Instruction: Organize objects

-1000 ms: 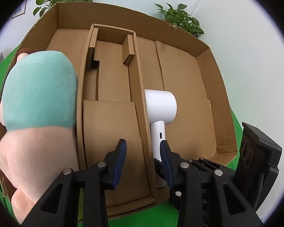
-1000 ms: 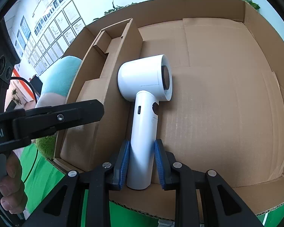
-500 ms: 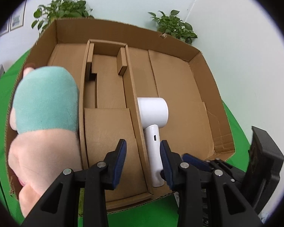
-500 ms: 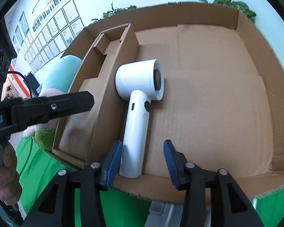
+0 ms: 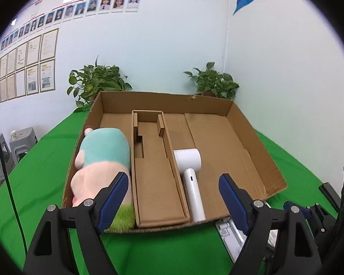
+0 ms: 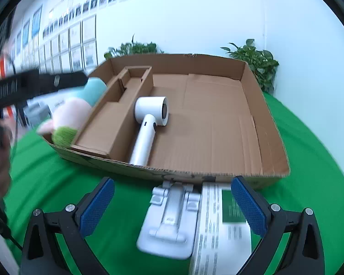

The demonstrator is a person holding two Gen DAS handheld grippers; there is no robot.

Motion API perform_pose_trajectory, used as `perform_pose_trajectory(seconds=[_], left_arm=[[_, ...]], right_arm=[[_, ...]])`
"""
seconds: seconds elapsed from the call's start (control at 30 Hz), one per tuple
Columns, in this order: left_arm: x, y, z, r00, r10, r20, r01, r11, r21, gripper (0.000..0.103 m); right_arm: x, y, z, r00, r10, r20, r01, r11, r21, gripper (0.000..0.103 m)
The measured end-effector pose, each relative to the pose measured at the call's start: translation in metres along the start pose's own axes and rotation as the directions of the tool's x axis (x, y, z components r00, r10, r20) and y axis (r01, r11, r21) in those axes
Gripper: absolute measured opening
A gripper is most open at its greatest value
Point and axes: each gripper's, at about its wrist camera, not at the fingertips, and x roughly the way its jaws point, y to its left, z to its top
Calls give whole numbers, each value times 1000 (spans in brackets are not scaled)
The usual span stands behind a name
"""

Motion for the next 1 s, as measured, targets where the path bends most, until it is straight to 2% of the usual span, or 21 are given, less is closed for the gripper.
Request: perform_pose_trajectory(seconds=[0.23,0.5,0.53,0.57,0.6,0.63,0.67,0.7,0.77,0.8,0.83,0.87,0.9,0.93,0.97,1.0], left_arm=[[-22,-7,-11,999,35,27,-35,999,7,81],[-23,-6,-30,999,41,-11,-41,999,-17,81],[-25,-5,-30,999,42,-7,-42,999,-16,78],[-26,-5,-31,999,39,-2,-39,999,-18,66],[-27,-4,-31,999,32,0,-32,999,-18,47],[-27,-5,-31,1000,27,-4,-27,1000,-12,36],[-27,-6,-32,999,32,-12,-32,999,4,15],[-26,-8,-32,999,41,-20,-41,999,22,6],[-25,-11,-35,998,56,-29,-55,998,41,6],[-25,-11,-36,997,63,-32,-62,997,42,6],[-26,-11,-37,997,72,-33,-71,997,37,7],[-27,-11,-37,996,84,-37,-83,996,27,20],[-27,-10,-38,995,89,-44,-88,996,15,51],[-28,-7,-38,996,72,-45,-73,997,-8,71],[-29,-4,-39,998,59,-38,-60,998,-26,87],[-31,-2,-40,998,47,-30,-48,998,-44,87]], right_arm=[[-28,5,-16,1000,8,18,-8,1000,-29,102],[-38,13,-26,997,65,32,-64,997,-54,102],[-38,12,-26,997,68,31,-66,997,-45,102],[-39,10,-26,997,66,29,-64,997,-36,102],[-39,9,-27,998,65,26,-64,998,-30,100],[-40,8,-27,998,62,24,-61,998,-24,97],[-41,7,-27,998,54,23,-53,998,-21,83],[-43,8,-28,999,36,24,-36,999,-22,58],[-43,10,-29,1000,-3,23,3,1000,-31,28],[-44,11,-30,1000,-10,24,11,999,-31,26],[-45,11,-30,1000,-9,25,10,1000,-27,26],[-45,11,-30,1000,-6,23,7,1000,-25,26],[-46,11,-31,1000,-8,26,8,1000,-23,27],[-47,10,-32,999,-10,32,10,1000,-23,29],[-47,10,-33,999,-10,34,11,1000,-21,44],[-48,8,-34,999,1,36,-1,1000,-12,73]])
